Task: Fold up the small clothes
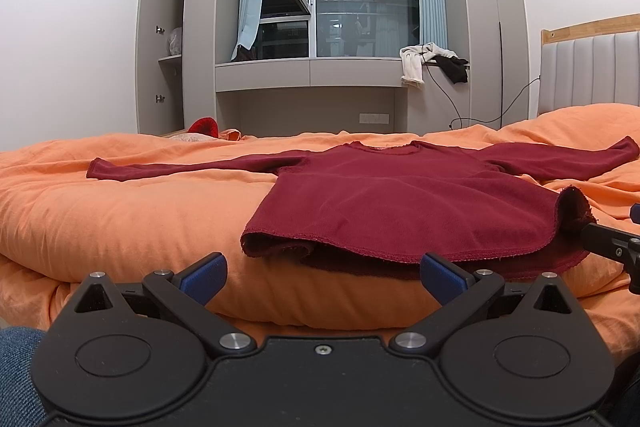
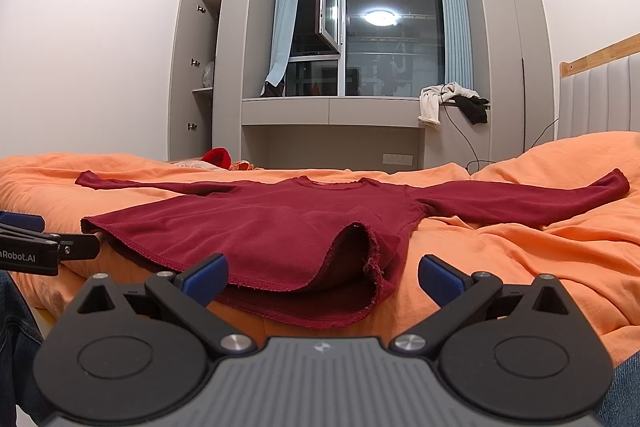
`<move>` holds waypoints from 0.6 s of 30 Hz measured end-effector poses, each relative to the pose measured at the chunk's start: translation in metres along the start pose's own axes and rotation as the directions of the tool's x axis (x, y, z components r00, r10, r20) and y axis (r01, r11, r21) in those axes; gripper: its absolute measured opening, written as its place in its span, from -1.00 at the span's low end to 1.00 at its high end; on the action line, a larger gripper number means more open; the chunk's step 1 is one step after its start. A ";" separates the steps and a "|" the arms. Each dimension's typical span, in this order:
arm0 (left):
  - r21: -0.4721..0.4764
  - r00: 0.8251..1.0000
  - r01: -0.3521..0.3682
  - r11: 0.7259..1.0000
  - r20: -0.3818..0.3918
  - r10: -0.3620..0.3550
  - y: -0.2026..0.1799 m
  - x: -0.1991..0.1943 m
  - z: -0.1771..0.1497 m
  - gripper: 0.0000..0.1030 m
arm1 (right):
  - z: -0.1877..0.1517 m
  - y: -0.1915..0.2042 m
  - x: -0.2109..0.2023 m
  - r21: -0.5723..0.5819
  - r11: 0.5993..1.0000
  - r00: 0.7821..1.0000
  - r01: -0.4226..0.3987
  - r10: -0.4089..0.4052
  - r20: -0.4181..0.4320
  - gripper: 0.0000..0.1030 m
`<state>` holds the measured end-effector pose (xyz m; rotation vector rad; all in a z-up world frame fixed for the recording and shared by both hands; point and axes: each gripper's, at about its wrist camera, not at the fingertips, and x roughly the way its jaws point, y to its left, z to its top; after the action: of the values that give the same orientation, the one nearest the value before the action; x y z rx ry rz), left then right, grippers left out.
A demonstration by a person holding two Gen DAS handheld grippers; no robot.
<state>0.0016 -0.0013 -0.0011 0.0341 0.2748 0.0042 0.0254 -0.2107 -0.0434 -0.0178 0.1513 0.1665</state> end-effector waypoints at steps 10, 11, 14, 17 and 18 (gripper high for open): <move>0.000 1.000 0.000 1.000 -0.002 0.000 0.000 0.000 0.000 0.99 | 0.000 0.000 0.000 0.000 1.000 1.000 0.001 -0.001 -0.001 1.00; -0.001 1.000 -0.001 1.000 -0.003 0.001 0.000 0.000 0.000 0.99 | 0.000 0.000 0.000 0.000 1.000 1.000 0.001 -0.001 -0.001 1.00; -0.003 1.000 -0.002 1.000 -0.005 0.002 0.002 0.002 -0.001 0.99 | 0.000 0.000 0.001 0.000 1.000 1.000 0.001 -0.001 -0.001 1.00; -0.005 1.000 -0.005 1.000 -0.008 0.005 0.004 0.002 -0.004 0.99 | 0.000 0.000 0.001 -0.001 1.000 1.000 0.000 0.000 -0.001 1.00; -0.005 1.000 -0.004 1.000 -0.008 0.004 0.004 0.002 -0.004 0.99 | 0.000 0.000 0.001 -0.002 1.000 1.000 0.000 0.000 -0.002 1.00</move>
<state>0.0022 0.0029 -0.0049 0.0296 0.2829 0.0093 0.0264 -0.2107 -0.0438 -0.0194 0.1529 0.1667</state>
